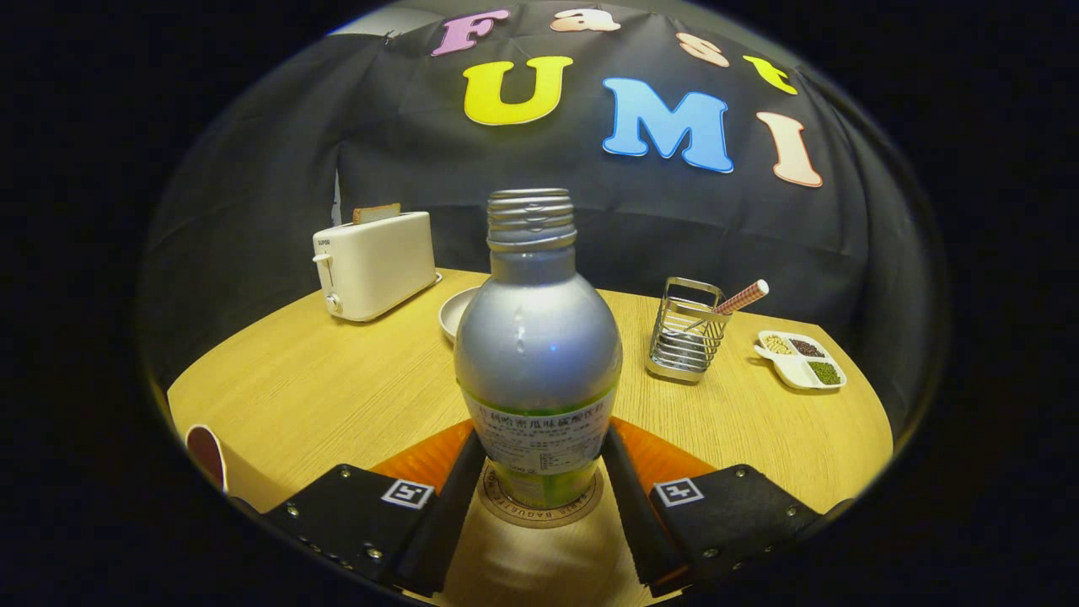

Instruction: Take the bottle from table, then pour the juice into the cup, finally place the bottle on the coaster

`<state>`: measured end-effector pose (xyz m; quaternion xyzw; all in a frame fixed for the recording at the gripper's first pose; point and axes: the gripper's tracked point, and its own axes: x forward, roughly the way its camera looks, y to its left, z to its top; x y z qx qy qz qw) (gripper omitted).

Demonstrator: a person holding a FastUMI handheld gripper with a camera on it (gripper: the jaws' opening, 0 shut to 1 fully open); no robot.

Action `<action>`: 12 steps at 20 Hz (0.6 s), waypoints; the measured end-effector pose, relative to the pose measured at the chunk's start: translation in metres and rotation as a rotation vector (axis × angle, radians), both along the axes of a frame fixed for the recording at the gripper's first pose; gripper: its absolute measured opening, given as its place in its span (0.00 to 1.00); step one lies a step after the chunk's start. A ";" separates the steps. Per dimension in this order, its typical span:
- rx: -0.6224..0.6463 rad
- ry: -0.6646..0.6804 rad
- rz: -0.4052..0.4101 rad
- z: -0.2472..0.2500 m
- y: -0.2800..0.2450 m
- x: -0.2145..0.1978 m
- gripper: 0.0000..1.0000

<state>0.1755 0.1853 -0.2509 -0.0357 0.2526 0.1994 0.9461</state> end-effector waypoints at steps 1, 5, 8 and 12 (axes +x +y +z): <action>0.003 -0.002 -0.006 0.006 -0.002 -0.002 0.85; 0.046 -0.083 -0.043 0.051 -0.009 -0.009 1.00; 0.060 -0.164 -0.075 0.096 -0.025 -0.027 1.00; 0.070 -0.245 -0.112 0.150 -0.044 -0.051 1.00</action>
